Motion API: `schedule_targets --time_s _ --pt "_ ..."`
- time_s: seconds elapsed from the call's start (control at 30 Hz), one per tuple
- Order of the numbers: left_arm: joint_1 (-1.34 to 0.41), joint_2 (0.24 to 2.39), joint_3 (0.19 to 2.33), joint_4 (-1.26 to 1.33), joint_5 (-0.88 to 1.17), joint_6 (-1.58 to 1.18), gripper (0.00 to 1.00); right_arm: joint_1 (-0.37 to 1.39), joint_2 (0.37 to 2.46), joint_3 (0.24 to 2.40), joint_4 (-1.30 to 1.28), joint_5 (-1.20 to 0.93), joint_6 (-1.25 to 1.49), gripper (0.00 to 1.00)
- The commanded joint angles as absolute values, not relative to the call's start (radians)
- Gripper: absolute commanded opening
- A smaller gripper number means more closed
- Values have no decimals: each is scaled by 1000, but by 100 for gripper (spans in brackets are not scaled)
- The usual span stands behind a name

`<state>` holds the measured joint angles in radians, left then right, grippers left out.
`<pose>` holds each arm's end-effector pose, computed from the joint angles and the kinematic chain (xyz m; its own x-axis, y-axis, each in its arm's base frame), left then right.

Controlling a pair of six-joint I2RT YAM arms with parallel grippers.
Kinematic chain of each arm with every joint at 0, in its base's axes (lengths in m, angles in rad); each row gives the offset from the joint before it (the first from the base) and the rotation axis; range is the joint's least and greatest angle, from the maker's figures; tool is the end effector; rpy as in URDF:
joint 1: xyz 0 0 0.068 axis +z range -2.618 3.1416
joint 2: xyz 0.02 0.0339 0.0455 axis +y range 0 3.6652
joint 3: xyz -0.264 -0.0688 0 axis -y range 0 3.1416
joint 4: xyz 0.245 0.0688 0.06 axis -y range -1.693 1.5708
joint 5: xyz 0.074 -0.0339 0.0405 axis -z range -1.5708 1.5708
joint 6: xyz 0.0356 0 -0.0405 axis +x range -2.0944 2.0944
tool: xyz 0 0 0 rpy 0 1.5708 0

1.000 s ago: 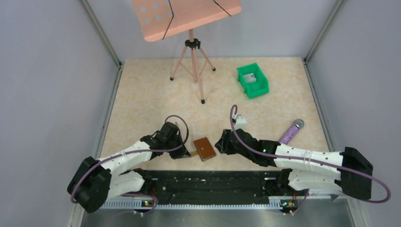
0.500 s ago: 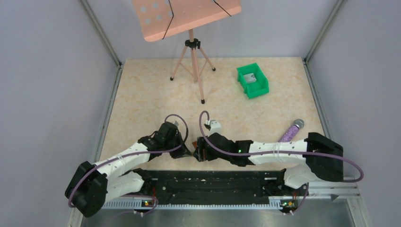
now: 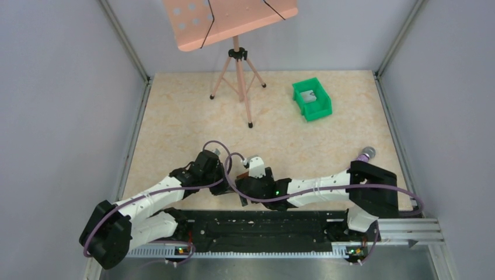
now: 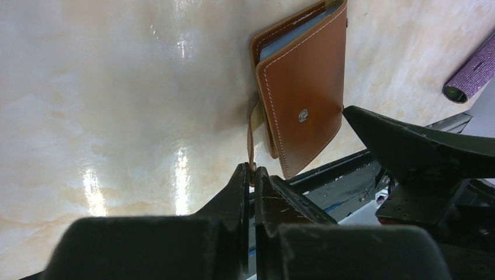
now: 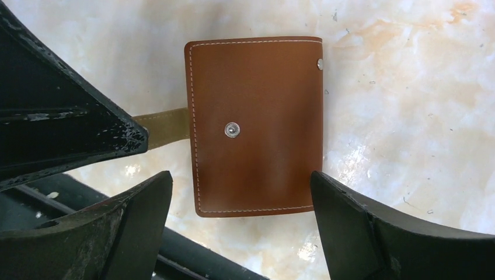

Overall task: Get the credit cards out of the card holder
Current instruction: Open the card holder at the center of the board.

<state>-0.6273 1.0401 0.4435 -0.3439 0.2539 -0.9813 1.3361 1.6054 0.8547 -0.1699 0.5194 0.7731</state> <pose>0.1459 -0.1168 0.1656 -0.9355 -0.3155 -0.1590 -0.1612 0.7815 -0.6027 0.0899 0.3000 0.1706 -0.6733 -0.2090 -0.7092 -0.4250 0.8943 0.1400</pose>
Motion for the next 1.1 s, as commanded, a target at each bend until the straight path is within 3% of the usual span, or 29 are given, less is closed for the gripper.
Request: schedule_targets --time_s 0.0,0.2,0.4,0.6,0.83,0.97,1.07 --pt "-625 1016 457 -319 260 -991 0 1373 1666 930 -222 637 764 88" --pt "-624 1016 452 -324 251 -986 0 1383 1699 957 -319 743 796 83" --pt "-624 1020 449 -328 247 -982 0 1381 1614 889 -259 750 799 52" --pt "-624 1022 455 -334 241 -975 0 1357 1555 848 -223 708 797 40" --pt "-624 1031 460 -352 225 -964 0 1324 1495 815 -231 700 808 32" --pt "-624 1035 462 -360 213 -962 0 1303 1446 789 -247 697 827 23" --pt "-624 1045 466 -367 205 -957 0 1282 1417 764 -247 681 831 10"
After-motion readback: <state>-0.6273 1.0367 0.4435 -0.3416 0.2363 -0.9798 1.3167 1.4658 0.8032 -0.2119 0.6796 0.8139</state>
